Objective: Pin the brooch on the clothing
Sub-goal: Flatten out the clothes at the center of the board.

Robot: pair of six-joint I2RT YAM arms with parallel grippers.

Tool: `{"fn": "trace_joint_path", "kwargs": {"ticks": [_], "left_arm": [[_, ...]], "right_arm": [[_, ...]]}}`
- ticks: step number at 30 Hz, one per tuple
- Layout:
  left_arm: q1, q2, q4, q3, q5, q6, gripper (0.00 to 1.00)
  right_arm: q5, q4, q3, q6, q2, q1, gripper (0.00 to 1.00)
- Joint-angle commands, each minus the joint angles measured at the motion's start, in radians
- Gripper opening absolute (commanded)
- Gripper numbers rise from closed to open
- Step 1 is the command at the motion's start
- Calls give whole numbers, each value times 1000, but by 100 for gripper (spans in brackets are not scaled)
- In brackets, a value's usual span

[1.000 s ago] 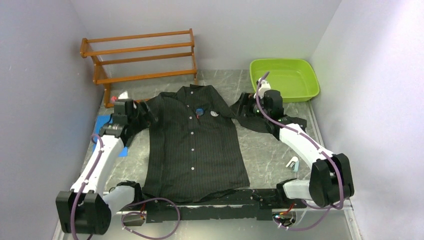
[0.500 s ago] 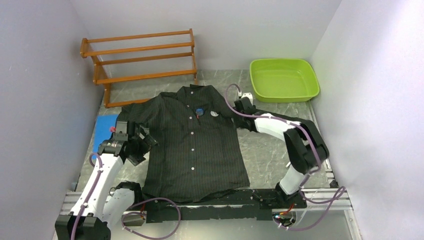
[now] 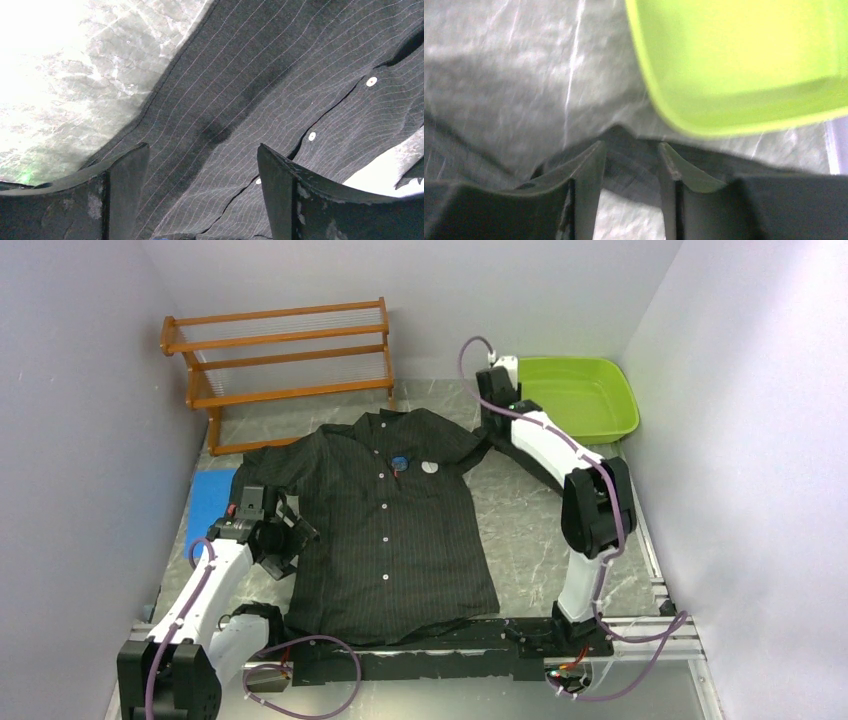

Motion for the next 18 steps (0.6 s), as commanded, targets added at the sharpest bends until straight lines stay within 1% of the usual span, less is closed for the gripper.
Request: {"fn": "trace_joint_path", "kwargs": {"ticks": [1, 3, 5, 7, 9, 12, 15, 18], "left_arm": [[0, -12, 30, -2, 31, -8, 84], [-1, -24, 24, -1, 34, -8, 85], [0, -34, 10, 9, 36, -8, 86], [-1, -46, -7, 19, 30, -11, 86], [0, -54, -29, 26, 14, -25, 86], [-1, -61, -94, 41, -38, -70, 86], [-2, -46, -180, 62, -112, -150, 84], [-15, -6, -234, 81, -173, -194, 83]], "right_arm": [[-7, -123, 212, -15, 133, -86, 55], [6, -140, 264, -28, 155, -99, 64], [11, -158, 284, -36, 141, -100, 72], [-40, -151, 241, -26, 82, -99, 80], [-141, -117, 135, 6, -17, -99, 83], [-349, -38, -91, 66, -205, -91, 86], [-494, 1, -330, 118, -365, -87, 86], [-636, -1, -501, 171, -472, -85, 83]]}}
